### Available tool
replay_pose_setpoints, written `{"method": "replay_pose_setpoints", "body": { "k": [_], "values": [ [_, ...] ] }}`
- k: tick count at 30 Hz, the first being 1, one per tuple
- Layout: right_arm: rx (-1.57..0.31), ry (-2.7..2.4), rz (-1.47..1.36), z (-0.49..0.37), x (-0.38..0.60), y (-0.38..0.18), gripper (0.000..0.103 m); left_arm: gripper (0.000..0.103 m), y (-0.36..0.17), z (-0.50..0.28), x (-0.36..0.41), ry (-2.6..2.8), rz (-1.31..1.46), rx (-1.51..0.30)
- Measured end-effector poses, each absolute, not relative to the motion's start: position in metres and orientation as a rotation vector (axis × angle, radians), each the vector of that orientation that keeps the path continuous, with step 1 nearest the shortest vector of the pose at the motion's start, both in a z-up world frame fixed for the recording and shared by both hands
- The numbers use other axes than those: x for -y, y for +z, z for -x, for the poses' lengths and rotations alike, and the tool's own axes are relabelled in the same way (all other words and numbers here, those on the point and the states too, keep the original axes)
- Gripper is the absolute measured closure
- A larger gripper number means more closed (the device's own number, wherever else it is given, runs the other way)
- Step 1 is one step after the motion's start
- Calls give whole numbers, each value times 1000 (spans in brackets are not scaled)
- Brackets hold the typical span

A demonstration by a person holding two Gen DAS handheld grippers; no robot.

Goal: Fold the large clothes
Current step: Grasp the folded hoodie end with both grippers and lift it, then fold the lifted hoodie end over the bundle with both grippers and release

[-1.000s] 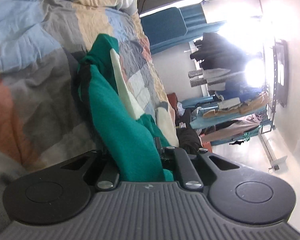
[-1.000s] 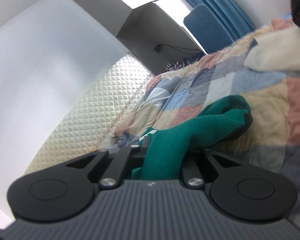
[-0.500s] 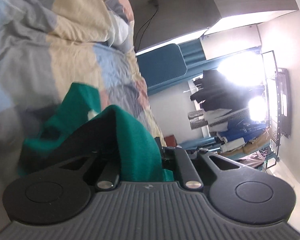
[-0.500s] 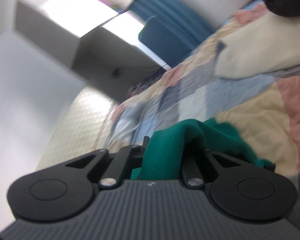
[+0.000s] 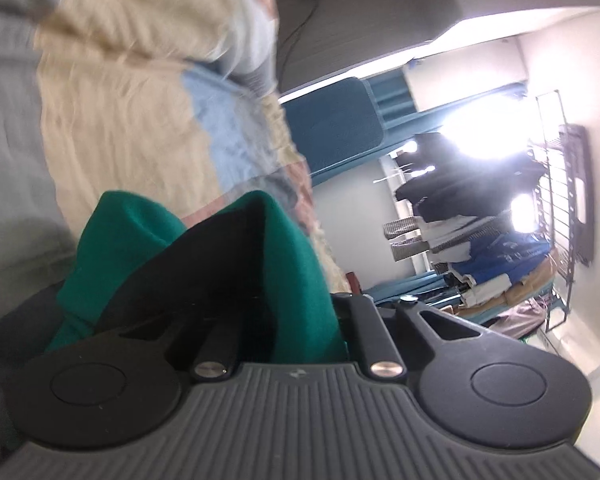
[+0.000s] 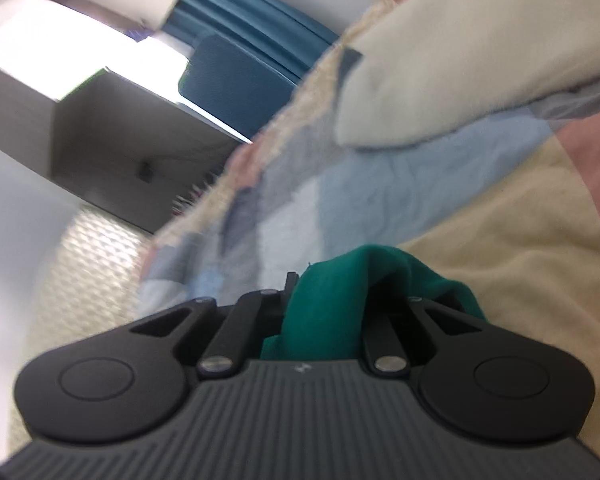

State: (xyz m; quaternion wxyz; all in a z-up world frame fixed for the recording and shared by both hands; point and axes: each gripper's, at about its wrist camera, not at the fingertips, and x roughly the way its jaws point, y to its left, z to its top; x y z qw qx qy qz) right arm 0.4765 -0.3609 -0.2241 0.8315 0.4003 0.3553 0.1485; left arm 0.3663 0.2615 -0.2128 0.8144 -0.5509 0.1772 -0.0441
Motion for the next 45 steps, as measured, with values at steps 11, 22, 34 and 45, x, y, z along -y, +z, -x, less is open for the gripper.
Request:
{"method": "replay_pose_setpoints", "body": {
  "k": [11,22,34,45],
  "values": [
    [-786,331,-870,-493,358,-255,91,89,-213,-378,-254,-51,1028,-372],
    [-647,312,-539,-428,343,-184,39,34,-169,-308,-237,10,1016,-273],
    [-461,266,-385,-340,330,-118,39,33,-107,-235,-154,-38,470,-363],
    [-685,298,-286,-349,276,-165,46,33,-160,-289,-119,13,355,-569]
  ]
}}
